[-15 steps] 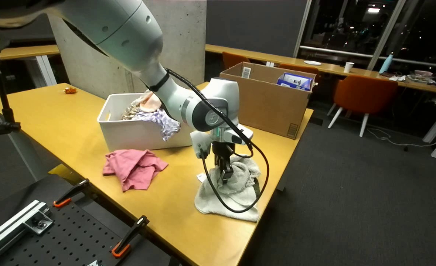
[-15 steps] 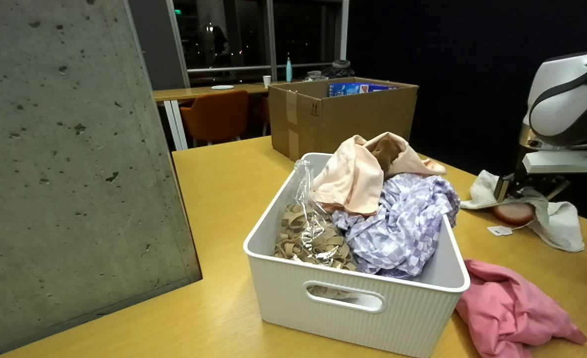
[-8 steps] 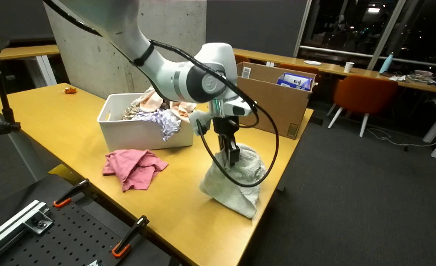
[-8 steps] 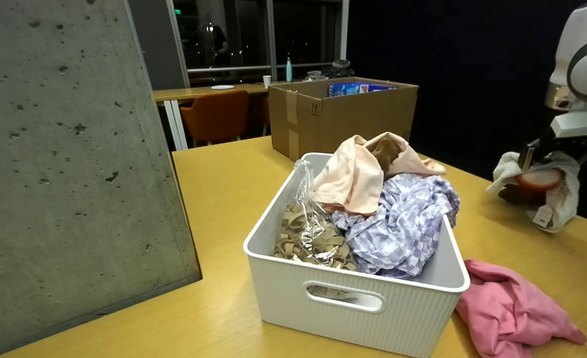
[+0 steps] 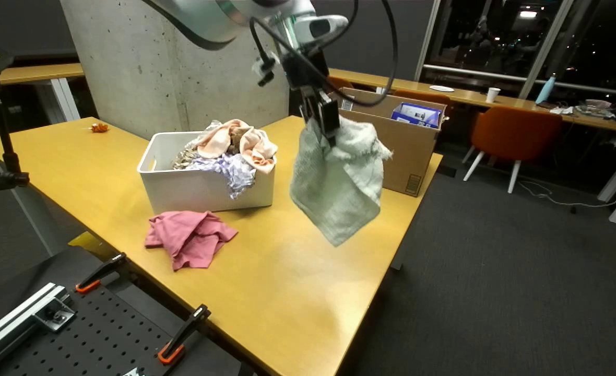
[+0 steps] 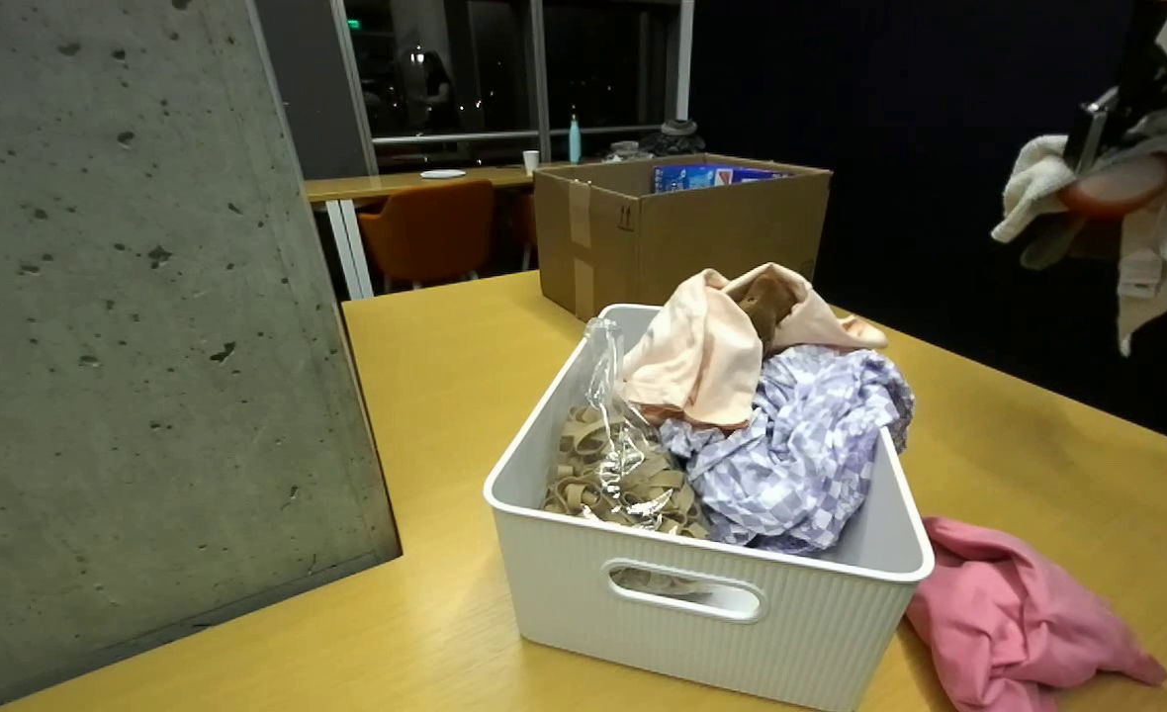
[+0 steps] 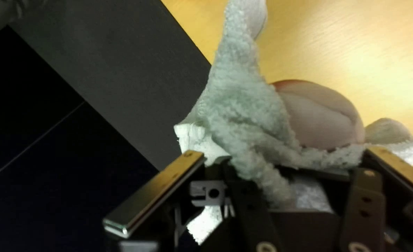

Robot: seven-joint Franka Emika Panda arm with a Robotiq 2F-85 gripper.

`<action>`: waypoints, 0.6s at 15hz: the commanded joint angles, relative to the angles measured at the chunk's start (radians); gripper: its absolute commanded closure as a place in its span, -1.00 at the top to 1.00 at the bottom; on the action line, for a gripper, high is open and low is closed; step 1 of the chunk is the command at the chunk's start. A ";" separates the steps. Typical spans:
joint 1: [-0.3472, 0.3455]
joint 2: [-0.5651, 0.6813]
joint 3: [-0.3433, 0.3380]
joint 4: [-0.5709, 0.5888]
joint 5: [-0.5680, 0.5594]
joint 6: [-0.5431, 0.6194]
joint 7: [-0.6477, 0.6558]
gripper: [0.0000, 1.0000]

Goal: Use the pink shirt to pick up the moose, put it and the shirt inside the white basket, use the grey towel to pick up the toy vegetable and put it inside the white basket

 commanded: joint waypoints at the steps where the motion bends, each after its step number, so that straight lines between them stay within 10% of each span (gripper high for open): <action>1: 0.026 -0.044 0.122 0.093 -0.075 -0.106 -0.005 -1.00; 9: 0.166 0.031 0.407 0.224 0.003 -0.156 -0.121 -1.00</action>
